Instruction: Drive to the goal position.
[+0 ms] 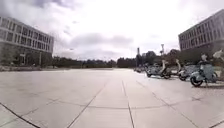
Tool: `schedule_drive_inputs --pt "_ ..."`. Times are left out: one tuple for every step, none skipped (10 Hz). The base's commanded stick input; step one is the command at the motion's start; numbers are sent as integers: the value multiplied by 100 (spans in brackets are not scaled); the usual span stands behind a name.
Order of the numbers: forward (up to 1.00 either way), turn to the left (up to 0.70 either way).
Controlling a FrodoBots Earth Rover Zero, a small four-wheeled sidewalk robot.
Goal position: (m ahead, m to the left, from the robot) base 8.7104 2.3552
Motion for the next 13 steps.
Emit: schedule_drive_inputs --pt "70 0" --pt "70 0" --pt "70 0" --pt "70 0" --pt "70 0" --pt "70 0" --pt "70 0" --pt "70 0" --pt "70 0" --pt "70 0" --pt "70 0" --pt "70 0" --pt "70 0"
